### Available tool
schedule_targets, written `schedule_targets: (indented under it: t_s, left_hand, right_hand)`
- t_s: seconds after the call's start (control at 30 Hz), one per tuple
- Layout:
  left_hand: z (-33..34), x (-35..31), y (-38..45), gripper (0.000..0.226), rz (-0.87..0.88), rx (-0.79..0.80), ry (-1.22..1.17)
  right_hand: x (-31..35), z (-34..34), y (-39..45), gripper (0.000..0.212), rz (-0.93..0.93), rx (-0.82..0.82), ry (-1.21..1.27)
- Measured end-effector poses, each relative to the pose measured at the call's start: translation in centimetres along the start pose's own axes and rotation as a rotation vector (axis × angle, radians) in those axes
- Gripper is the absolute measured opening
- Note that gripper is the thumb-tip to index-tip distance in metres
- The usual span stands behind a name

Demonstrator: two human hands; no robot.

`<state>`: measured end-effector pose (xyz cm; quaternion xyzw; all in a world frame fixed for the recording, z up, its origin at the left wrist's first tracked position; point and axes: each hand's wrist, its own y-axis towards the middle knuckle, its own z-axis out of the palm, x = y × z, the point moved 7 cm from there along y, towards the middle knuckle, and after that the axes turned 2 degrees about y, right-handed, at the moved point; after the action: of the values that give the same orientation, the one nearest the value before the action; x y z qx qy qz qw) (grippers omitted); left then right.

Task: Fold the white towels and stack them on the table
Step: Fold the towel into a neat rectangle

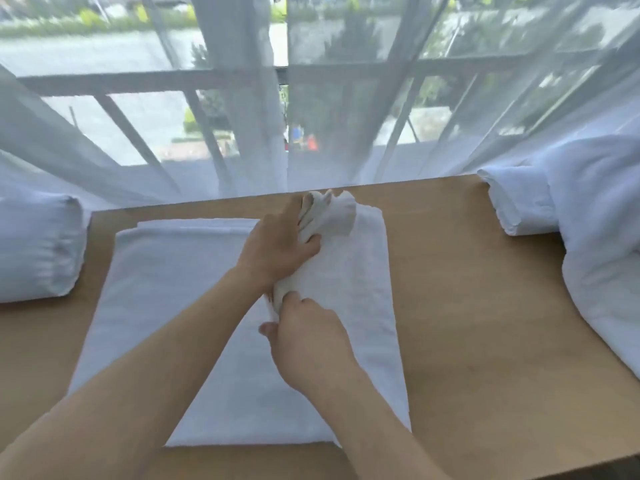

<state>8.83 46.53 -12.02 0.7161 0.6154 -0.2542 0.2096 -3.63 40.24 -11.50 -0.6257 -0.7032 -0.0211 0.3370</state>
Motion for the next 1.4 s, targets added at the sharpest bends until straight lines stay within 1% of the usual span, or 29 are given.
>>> schedule_targets:
  t_s: [0.03,0.1,0.13,0.2,0.3,0.37,0.4,0.43,0.5,0.57,0.63,0.7,0.73,0.77,0.8,0.83,0.87,0.9,0.93,0.97,1.03,1.07,1.1,1.13,1.2,1.23,1.27,1.33,1.4]
  left_hand:
    - [-1.8,1.7,-0.7,0.024,-0.016,-0.018,-0.072]
    - [-5.4,4.8,-1.7,0.028,-0.038,-0.085,-0.173]
    - [-7.2,6.2,-2.2,0.027,-0.052,-0.110,-0.207]
    - [-10.3,9.0,-3.2,0.021,-0.094,-0.138,-0.297]
    - [-14.1,12.8,-3.8,0.041,-0.108,-0.121,-0.399]
    - [-15.7,15.6,-4.1,0.044,-0.128,-0.096,-0.492]
    - [-16.3,17.4,-4.2,0.041,-0.147,-0.090,-0.534]
    - [-16.6,19.4,-4.2,0.037,-0.173,-0.088,-0.551]
    - [-16.4,23.2,-4.2,0.026,-0.238,-0.073,-0.522]
    - [-15.2,26.5,-4.3,0.019,-0.311,-0.057,-0.472]
    - [-13.8,28.7,-4.2,0.013,-0.346,-0.060,-0.416]
    - [-12.5,30.3,-4.0,0.016,-0.393,-0.055,-0.432]
    - [-12.1,30.7,-4.0,0.022,-0.413,-0.048,-0.462]
    - [-11.8,31.0,-3.8,0.032,-0.422,-0.038,-0.482]
    - [-11.5,31.3,-3.6,0.043,-0.419,-0.028,-0.478]
    - [-11.4,31.5,-3.3,0.049,-0.415,-0.029,-0.454]
    - [-11.3,31.9,-3.0,0.047,-0.417,-0.040,-0.431]
    - [-11.3,32.2,-2.8,0.041,-0.433,-0.056,-0.418]
    - [-11.1,32.7,-2.6,0.033,-0.459,-0.074,-0.423]
    - [-11.0,33.0,-2.6,0.029,-0.480,-0.095,-0.434]
    - [-11.2,33.3,-2.8,0.030,-0.503,-0.135,-0.408]
    - [-11.4,33.4,-3.0,0.033,-0.518,-0.154,-0.390]
    - [-11.6,33.3,-3.4,0.036,-0.539,-0.178,-0.394]
    - [-11.7,33.3,-4.0,0.038,-0.567,-0.199,-0.427]
    - [-12.0,33.1,-5.6,0.034,-0.611,-0.199,-0.519]
    - [-12.0,32.8,-6.7,0.034,-0.614,-0.170,-0.550]
    - [-12.0,32.6,-8.1,0.039,-0.612,-0.134,-0.559]
    - [-12.0,32.4,-11.7,0.047,-0.619,-0.063,-0.511]
    - [-11.7,32.1,-15.7,0.048,-0.658,0.036,-0.462]
  right_hand:
    - [1.8,0.6,0.2,0.039,0.000,0.028,-0.010]
    - [5.3,1.7,0.8,0.038,-0.006,0.057,0.028]
    - [7.0,2.3,1.1,0.036,-0.013,0.062,0.082]
    - [10.3,3.7,1.7,0.043,-0.039,0.060,0.203]
    - [14.7,6.3,3.2,0.050,-0.101,0.029,0.331]
    - [16.4,8.5,4.5,0.050,-0.090,0.008,0.467]
    - [17.0,9.8,5.2,0.049,-0.069,0.001,0.554]
    - [17.5,11.1,6.0,0.048,-0.047,-0.005,0.627]
    - [18.2,13.9,7.3,0.048,0.003,-0.017,0.688]
    - [18.3,16.6,8.4,0.047,0.068,-0.015,0.680]
    - [18.4,18.9,9.2,0.044,0.122,0.004,0.669]
    - [18.7,20.3,9.6,0.039,0.134,0.007,0.590]
    - [18.9,20.6,9.7,0.036,0.126,-0.007,0.536]
    - [19.2,20.7,9.8,0.033,0.111,-0.014,0.500]
    - [19.4,20.9,9.8,0.029,0.097,0.003,0.493]
    - [19.5,21.0,9.6,0.025,0.088,0.044,0.519]
    - [19.5,21.1,9.2,0.024,0.081,0.101,0.574]
    - [19.2,21.0,8.7,0.024,0.071,0.144,0.634]
    - [18.6,20.6,8.1,0.022,0.052,0.140,0.657]
    - [17.6,19.8,7.7,0.020,0.027,0.084,0.640]
    - [14.8,17.5,6.7,0.013,-0.004,-0.138,0.522]
    - [13.4,16.5,6.1,0.010,-0.012,-0.248,0.419]
    - [12.5,15.8,5.7,0.012,-0.029,-0.331,0.284]
    - [11.8,15.6,5.3,0.018,-0.053,-0.375,0.141]
    - [11.5,16.5,4.8,0.030,-0.107,-0.381,-0.045]
    - [11.5,17.0,4.5,0.034,-0.125,-0.370,-0.083]
    - [11.5,17.5,4.4,0.038,-0.134,-0.359,-0.105]
    - [11.5,18.2,4.1,0.043,-0.142,-0.344,-0.134]
    - [11.3,18.2,4.1,0.045,-0.142,-0.314,-0.148]
